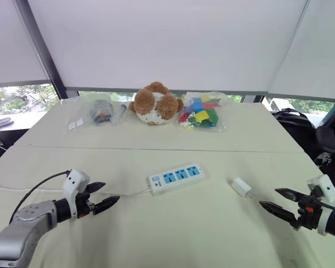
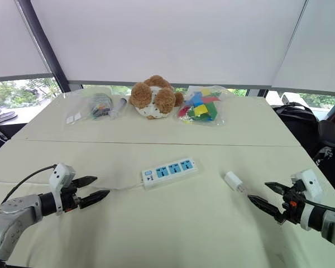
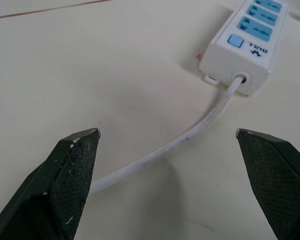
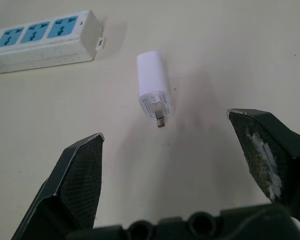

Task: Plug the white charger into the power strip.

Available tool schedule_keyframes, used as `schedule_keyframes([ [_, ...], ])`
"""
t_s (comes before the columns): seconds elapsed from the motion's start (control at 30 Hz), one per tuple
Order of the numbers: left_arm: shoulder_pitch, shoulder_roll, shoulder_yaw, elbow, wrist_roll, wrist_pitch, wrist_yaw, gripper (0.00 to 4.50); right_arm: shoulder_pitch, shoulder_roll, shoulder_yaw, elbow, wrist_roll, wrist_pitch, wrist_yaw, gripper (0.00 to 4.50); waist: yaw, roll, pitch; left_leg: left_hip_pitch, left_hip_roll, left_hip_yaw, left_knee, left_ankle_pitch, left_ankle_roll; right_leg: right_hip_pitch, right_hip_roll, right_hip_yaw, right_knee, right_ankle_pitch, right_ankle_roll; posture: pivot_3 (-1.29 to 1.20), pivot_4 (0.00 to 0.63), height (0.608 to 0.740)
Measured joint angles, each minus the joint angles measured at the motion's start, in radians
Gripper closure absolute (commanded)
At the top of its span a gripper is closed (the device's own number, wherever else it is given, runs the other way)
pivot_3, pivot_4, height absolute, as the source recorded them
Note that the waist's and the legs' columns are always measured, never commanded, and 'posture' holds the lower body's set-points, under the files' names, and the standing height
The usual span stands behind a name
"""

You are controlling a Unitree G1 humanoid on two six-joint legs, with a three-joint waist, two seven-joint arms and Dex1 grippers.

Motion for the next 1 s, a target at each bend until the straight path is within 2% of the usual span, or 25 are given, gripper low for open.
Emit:
schedule_keyframes([
  [1.0,-0.101,-0.011,-0.058,0.124,0.069,-0.103,-0.02,0.0,-0.011,0.028,0.033,-0.005,-0.063,0.005,0.011,0.16,-0.002,0.0,0.0,0.0,0.0,0.0,0.001,0.0,0.0,0.0,0.001,0.0,0.003,0.0,0.0,0.0,0.15,0.739],
])
